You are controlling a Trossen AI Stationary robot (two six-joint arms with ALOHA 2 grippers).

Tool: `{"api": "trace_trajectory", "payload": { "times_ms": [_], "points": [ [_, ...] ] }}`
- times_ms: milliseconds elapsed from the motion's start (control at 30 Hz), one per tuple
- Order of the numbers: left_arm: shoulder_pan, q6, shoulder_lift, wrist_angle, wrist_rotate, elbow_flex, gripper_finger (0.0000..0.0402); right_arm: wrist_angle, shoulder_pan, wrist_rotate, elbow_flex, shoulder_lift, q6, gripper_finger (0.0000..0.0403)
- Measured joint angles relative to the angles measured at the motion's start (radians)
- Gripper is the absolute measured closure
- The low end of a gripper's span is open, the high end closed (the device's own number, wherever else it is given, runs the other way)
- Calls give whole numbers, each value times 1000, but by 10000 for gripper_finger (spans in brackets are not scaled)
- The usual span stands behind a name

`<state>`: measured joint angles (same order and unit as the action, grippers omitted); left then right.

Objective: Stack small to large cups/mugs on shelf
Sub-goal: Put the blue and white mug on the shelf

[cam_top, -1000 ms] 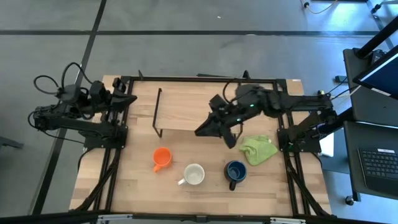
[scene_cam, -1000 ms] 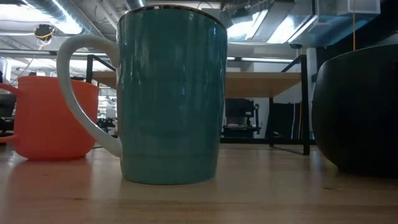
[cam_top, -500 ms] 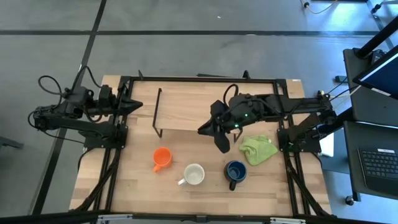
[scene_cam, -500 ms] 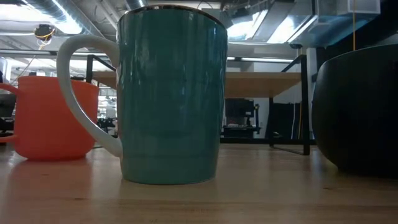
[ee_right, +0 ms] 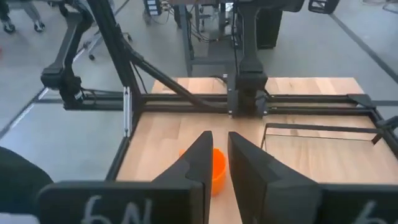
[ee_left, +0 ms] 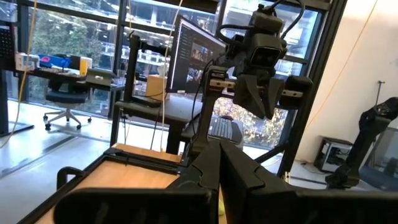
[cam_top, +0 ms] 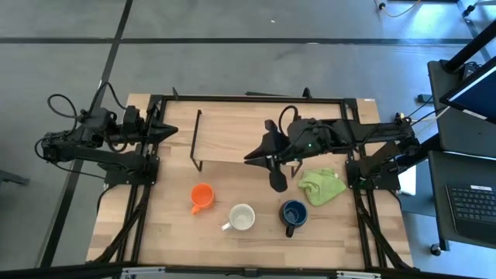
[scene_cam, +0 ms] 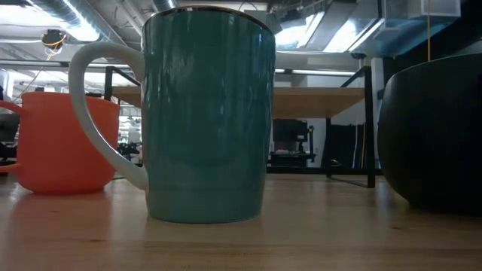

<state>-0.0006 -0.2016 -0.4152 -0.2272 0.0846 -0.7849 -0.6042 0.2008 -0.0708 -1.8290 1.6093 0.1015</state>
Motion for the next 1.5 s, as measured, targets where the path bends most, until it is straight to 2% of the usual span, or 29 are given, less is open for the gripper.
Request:
{"api": "trace_trajectory", "payload": {
  "times_ms": [100, 233, 400, 500, 633, 733, 867, 1167, 1300, 1500],
  "points": [
    [0, 1, 0, 1, 3, 0, 401, -69, 0, 0, 0, 0, 13, 350],
    [0, 1, 0, 3, 29, 0, 401, -228, 0, 2, 0, 0, 115, 350],
    [0, -32, 0, 1, 35, 0, 401, -297, 17, 14, -1, 34, 252, 350],
    [0, -73, 0, -39, 15, 0, 401, -390, 43, 21, -1, 78, 347, 350],
    [0, -81, 0, -147, -84, 0, 401, -500, 76, 22, 0, 143, 467, 350],
    [0, -88, 0, -236, -126, 0, 401, -485, 88, 28, 0, 191, 549, 350],
    [0, -86, 0, -355, -130, 0, 401, -444, 91, 34, 0, 258, 662, 350],
    [0, -84, 0, -538, -132, 0, 401, -432, 91, 39, 0, 359, 789, 345],
    [0, -84, 0, -569, -132, 0, 401, -421, 91, 47, 0, 375, 853, 314],
    [0, -85, 1, -574, -172, 0, 401, -290, 113, 65, 0, 376, 961, 256]
  ]
}}
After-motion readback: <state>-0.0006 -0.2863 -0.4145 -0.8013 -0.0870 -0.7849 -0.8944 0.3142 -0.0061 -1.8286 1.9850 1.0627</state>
